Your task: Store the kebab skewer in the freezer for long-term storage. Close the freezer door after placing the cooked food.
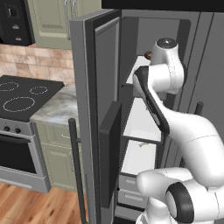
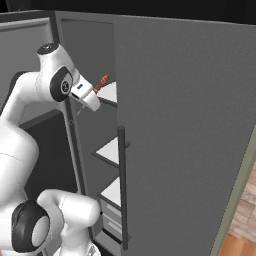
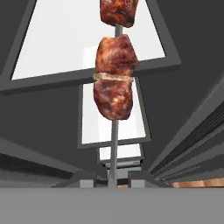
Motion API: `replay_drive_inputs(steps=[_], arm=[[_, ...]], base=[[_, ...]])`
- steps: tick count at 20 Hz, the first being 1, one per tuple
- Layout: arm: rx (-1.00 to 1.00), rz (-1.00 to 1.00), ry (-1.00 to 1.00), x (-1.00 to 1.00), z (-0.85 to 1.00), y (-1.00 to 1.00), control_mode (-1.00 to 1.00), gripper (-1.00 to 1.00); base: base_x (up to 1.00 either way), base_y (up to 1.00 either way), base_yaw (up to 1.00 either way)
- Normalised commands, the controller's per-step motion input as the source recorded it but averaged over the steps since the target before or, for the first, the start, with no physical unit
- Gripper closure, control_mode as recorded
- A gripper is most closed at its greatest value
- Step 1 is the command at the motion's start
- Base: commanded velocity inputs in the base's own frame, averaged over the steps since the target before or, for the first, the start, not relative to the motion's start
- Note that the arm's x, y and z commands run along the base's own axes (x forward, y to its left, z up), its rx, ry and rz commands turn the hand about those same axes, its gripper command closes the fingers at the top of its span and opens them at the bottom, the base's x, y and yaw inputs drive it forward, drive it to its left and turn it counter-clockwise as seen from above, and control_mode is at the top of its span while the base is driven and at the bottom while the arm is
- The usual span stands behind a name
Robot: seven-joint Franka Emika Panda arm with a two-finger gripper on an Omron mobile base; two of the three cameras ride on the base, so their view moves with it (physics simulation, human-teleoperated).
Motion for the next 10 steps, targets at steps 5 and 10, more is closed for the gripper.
replay_drive_inputs(steps=[5,10], arm=[[-0.01,0.00,0.00,0.51,0.00,0.00,-1.00,1.00],[0.00,0.00,0.00,0.42,0.00,0.00,-1.00,1.00]], base=[[0.00,0.00,0.00],[0.00,0.00,0.00]])
